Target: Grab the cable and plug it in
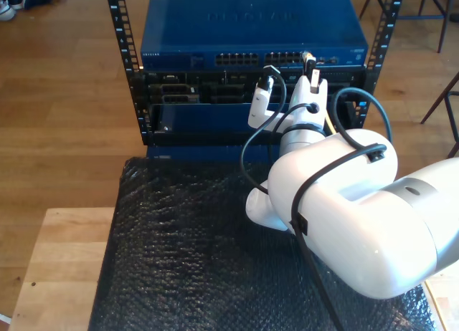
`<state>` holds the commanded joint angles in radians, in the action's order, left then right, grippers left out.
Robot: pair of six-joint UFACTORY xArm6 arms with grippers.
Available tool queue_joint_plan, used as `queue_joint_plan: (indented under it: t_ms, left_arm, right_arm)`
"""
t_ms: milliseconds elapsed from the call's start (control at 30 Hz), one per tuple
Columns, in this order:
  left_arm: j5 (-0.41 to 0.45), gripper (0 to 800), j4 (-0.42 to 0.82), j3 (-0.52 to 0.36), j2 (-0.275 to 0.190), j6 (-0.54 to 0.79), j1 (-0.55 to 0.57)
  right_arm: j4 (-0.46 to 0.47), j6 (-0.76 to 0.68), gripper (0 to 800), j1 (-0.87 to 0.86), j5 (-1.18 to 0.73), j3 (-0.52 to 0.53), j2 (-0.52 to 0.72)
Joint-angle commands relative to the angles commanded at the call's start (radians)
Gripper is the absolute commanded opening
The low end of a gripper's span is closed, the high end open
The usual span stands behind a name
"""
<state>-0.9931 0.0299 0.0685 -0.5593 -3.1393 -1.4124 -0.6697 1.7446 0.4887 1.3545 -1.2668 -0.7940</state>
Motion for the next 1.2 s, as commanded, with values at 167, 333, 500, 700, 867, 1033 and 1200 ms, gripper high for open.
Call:
queue_joint_plan:
  t_ms: [167, 333, 500, 700, 867, 1033, 1200]
  left_arm:
    - [0.0, 800, 0.0, 0.0, 0.0, 0.0, 0.0]
    - [0.0, 800, 0.0, 0.0, 0.0, 0.0, 0.0]
    - [0.0, 800, 0.0, 0.0, 0.0, 0.0, 0.0]
    - [0.0, 800, 0.0, 0.0, 0.0, 0.0, 0.0]
    - [0.0, 800, 0.0, 0.0, 0.0, 0.0, 0.0]
    - [0.0, 800, 0.0, 0.0, 0.0, 0.0, 0.0]
    - [0.0, 800, 0.0, 0.0, 0.0, 0.0, 0.0]
  right_arm:
    - [0.002, 0.0, 0, 0.0, -0.002, 0.0, -0.002]
    - [0.003, 0.002, 0, 0.0, -0.002, -0.002, -0.008]
    - [0.002, 0.0, 0, 0.0, -0.002, -0.011, -0.012]
    - [0.003, 0.0, 0, 0.0, -0.002, -0.034, -0.025]
    - [0.003, 0.0, 0, 0.0, -0.002, -0.037, -0.025]
    - [0.003, 0.0, 0, 0.0, -0.002, -0.038, -0.031]
    - [0.005, 0.0, 0, -0.002, -0.002, -0.037, -0.029]
